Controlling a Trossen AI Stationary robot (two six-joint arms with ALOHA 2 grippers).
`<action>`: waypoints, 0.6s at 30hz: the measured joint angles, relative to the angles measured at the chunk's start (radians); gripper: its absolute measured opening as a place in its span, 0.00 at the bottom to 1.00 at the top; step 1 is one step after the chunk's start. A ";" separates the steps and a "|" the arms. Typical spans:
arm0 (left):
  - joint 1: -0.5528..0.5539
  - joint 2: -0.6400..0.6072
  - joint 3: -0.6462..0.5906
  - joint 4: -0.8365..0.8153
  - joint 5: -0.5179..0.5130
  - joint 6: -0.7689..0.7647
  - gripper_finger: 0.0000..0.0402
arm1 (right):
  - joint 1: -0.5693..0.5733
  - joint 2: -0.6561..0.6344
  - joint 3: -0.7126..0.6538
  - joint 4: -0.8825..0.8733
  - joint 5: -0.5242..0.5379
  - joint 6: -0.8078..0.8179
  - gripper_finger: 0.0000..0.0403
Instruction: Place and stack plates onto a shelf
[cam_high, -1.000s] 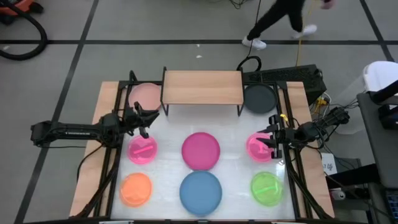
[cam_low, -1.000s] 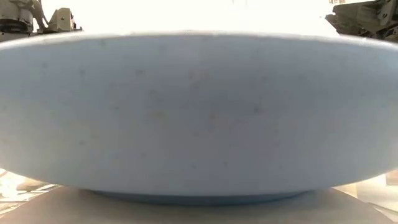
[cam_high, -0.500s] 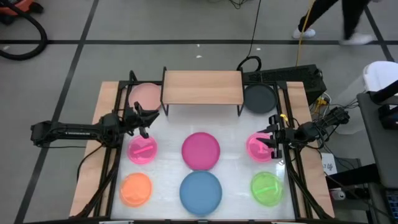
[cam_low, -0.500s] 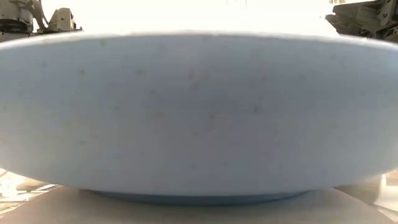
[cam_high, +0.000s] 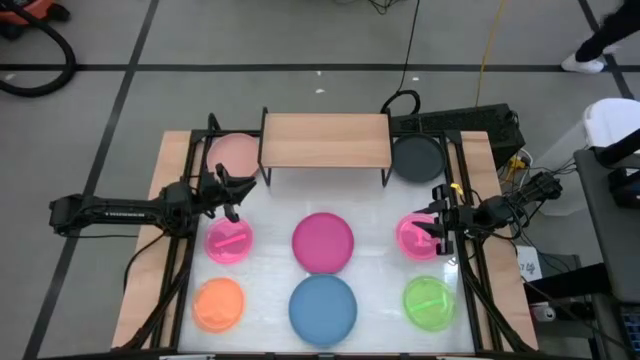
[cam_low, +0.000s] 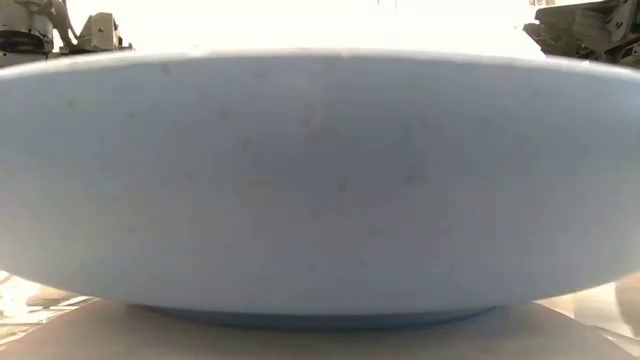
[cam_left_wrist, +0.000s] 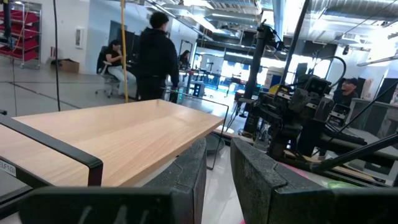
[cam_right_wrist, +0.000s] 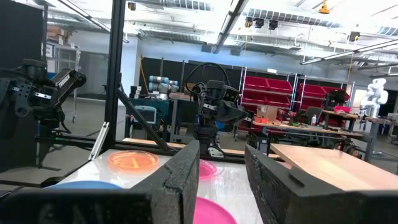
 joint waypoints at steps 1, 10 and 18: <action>0.000 0.000 0.000 0.000 0.000 0.000 0.20 | 0.000 0.000 0.000 0.000 0.000 0.000 0.28; 0.000 0.000 0.000 0.000 0.000 0.000 0.20 | 0.000 0.000 0.000 0.034 -0.002 0.056 0.28; 0.000 0.000 0.000 0.000 0.000 0.000 0.20 | 0.000 0.000 0.000 0.244 -0.002 0.160 0.28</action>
